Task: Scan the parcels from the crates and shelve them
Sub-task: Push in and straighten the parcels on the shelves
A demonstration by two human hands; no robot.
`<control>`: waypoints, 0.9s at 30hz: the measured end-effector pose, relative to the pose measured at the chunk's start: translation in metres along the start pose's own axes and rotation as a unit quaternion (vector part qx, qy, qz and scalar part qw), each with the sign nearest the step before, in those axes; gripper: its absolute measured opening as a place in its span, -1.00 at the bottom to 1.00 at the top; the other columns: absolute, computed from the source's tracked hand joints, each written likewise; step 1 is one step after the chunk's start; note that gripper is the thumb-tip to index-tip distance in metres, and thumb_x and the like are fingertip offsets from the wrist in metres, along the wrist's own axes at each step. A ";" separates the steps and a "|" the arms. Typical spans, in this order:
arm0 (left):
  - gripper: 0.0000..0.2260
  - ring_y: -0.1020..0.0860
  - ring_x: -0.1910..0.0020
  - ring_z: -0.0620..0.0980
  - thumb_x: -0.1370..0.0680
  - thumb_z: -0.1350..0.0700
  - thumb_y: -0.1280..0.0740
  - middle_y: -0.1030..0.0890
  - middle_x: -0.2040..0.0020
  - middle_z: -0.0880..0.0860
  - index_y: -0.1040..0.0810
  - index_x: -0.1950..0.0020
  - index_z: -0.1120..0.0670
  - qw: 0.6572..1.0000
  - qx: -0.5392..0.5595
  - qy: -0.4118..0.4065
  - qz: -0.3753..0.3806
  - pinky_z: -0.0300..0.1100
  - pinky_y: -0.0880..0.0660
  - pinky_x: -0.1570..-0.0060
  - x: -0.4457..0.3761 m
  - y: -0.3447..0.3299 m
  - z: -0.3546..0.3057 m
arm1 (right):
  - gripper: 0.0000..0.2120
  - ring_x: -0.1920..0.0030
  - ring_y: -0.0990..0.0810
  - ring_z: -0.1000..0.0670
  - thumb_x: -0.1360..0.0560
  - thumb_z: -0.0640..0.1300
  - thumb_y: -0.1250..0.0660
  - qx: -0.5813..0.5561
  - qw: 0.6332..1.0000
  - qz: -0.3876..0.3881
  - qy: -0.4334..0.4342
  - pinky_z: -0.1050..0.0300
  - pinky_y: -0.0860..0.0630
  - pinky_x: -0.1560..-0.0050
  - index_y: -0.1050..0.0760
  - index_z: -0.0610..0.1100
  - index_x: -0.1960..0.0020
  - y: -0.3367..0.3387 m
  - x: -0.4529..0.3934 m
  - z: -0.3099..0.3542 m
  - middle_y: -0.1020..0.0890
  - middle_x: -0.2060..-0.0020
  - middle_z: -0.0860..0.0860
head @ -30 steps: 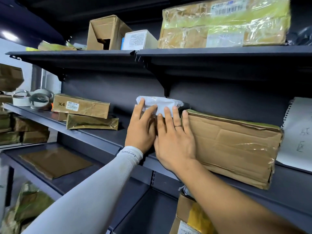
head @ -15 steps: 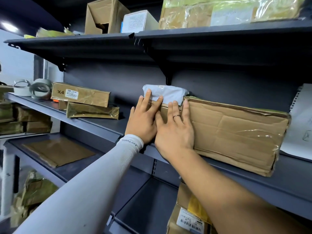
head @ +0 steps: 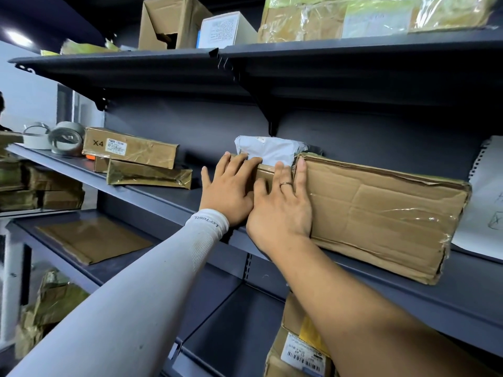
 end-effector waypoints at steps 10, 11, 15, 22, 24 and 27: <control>-0.38 0.04 -0.67 0.02 -0.61 0.01 -0.27 -0.09 -0.69 -0.13 -0.16 -0.62 -0.31 1.000 -0.005 -0.003 -0.004 0.35 0.06 -0.57 0.002 0.004 -0.001 | -0.55 -0.66 0.22 -0.27 -0.65 0.07 0.01 -0.011 1.000 -0.006 -0.004 -0.35 0.66 -0.37 -0.34 -0.04 -0.46 -0.001 0.000 0.000 0.01 -0.63 -0.36; -0.38 0.03 -0.68 0.04 -0.61 0.02 -0.27 -0.08 -0.69 -0.11 -0.16 -0.63 -0.30 1.000 -0.006 -0.003 -0.010 0.33 0.06 -0.58 0.004 0.006 -0.002 | -0.56 -0.66 0.21 -0.27 -0.65 0.06 0.01 -0.018 1.000 -0.012 -0.002 -0.35 0.64 -0.38 -0.36 -0.04 -0.45 0.000 0.001 0.000 0.00 -0.63 -0.35; -0.43 0.08 -0.69 0.06 -0.67 -0.04 -0.19 0.00 -0.71 -0.05 -0.09 -0.66 -0.30 0.999 -0.001 0.026 -0.028 0.26 0.09 -0.60 0.019 0.017 0.000 | -0.55 -0.67 0.15 -0.26 -0.66 0.01 0.01 -0.045 0.997 -0.049 0.031 -0.37 0.53 -0.46 -0.37 -0.07 -0.48 0.006 0.011 0.005 -0.06 -0.66 -0.23; -0.49 0.20 -0.68 0.01 -0.73 -0.19 0.02 0.12 -0.71 -0.12 0.07 -0.67 -0.28 0.997 -0.017 0.072 0.022 0.23 0.22 -0.60 0.064 0.015 0.013 | -0.37 -0.67 0.19 -0.23 -0.68 0.05 0.17 -0.068 0.995 -0.068 0.026 -0.31 0.43 -0.52 0.07 -0.19 -0.69 0.006 0.024 0.001 0.04 -0.68 -0.16; -0.48 0.20 -0.68 0.01 -0.69 -0.25 0.12 0.11 -0.71 -0.11 0.09 -0.67 -0.28 0.996 -0.037 0.074 0.039 0.26 0.21 -0.59 0.074 0.015 0.017 | -0.36 -0.67 0.15 -0.23 -0.69 0.07 0.10 -0.076 0.994 -0.079 0.025 -0.31 0.42 -0.53 0.05 -0.20 -0.69 0.006 0.032 0.000 0.00 -0.68 -0.16; -0.46 0.20 -0.68 0.03 -0.68 -0.26 0.15 0.10 -0.71 -0.10 0.10 -0.68 -0.27 0.994 -0.071 0.058 0.056 0.27 0.21 -0.59 0.091 0.019 0.015 | -0.36 -0.67 0.14 -0.22 -0.70 0.09 0.08 -0.098 0.992 -0.073 0.029 -0.30 0.40 -0.55 0.06 -0.20 -0.69 0.002 0.046 0.001 -0.01 -0.68 -0.13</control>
Point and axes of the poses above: each hand's wrist, its own x-axis away from the middle knuckle, its own y-axis out of the back of the hand, z = x × y, the point moved 10 cm from there along -x, towards the middle knuckle
